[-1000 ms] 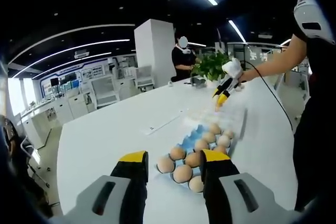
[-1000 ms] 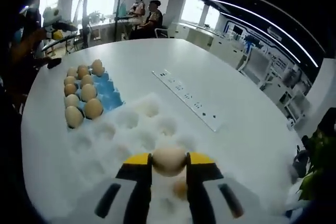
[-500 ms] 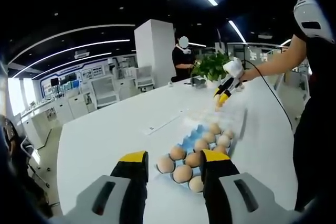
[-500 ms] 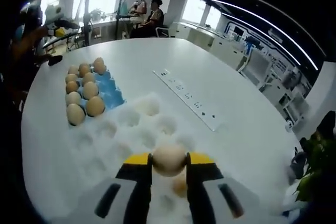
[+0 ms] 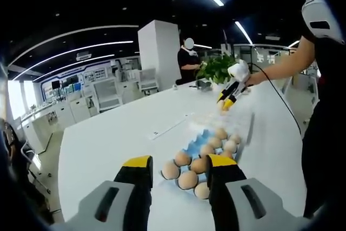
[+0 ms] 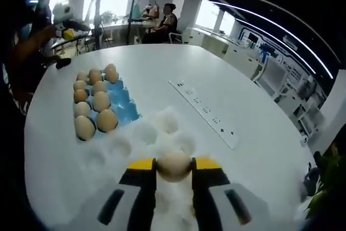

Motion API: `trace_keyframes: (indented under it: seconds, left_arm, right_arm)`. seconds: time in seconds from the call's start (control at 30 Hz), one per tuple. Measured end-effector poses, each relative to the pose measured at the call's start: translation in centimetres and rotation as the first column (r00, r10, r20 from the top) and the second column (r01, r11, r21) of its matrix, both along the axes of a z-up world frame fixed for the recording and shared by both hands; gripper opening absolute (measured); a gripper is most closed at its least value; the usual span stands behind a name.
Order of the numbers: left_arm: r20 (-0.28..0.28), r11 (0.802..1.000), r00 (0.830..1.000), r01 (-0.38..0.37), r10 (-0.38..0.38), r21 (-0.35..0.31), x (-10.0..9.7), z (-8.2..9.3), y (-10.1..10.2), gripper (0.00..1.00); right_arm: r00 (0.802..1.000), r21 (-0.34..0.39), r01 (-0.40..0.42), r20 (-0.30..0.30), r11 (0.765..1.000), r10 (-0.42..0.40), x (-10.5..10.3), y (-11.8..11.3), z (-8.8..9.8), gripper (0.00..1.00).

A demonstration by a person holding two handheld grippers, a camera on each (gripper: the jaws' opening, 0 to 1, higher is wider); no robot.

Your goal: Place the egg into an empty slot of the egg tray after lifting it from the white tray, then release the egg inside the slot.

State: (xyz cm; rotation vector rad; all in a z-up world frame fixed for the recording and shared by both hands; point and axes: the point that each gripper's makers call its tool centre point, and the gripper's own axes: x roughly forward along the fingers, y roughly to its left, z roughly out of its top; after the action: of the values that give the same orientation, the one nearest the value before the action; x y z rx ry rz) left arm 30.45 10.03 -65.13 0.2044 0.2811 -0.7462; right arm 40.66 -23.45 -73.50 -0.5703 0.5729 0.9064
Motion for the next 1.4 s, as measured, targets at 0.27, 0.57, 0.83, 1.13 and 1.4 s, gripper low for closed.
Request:
trace_keyframes:
  seconds: [0.27, 0.57, 0.83, 1.13, 1.4]
  left_arm:
    - [-0.001, 1.000, 1.000, -0.004, 0.004, 0.000, 0.0, 0.0, 0.2, 0.40]
    - [-0.003, 1.000, 1.000, -0.011, 0.011, 0.006, -0.1, -0.2, 0.6, 0.39]
    - [-0.006, 1.000, 1.000, -0.019, 0.019, 0.001, -0.3, -0.3, 0.9, 0.39]
    - [-0.009, 1.000, 1.000, -0.022, 0.022, 0.001, -0.4, -0.4, 1.0, 0.39]
    - [-0.011, 1.000, 1.000, -0.021, 0.021, -0.001, -0.4, -0.5, 1.1, 0.39]
  right_arm:
    - [0.997, 0.023, -0.074, -0.002, 0.997, 0.074, 0.0, 3.9, -0.2, 0.24]
    - [0.988, 0.047, -0.155, -0.007, 0.987, 0.155, -0.4, 8.3, -0.4, 0.24]
    - [0.978, 0.067, -0.210, -0.009, 0.975, 0.211, -0.6, 11.6, -0.5, 0.24]
    - [0.957, 0.086, -0.285, -0.020, 0.955, 0.288, -1.0, 15.9, -1.0, 0.25]
    - [0.945, 0.086, -0.322, -0.033, 0.943, 0.326, -1.2, 18.2, -1.6, 0.25]
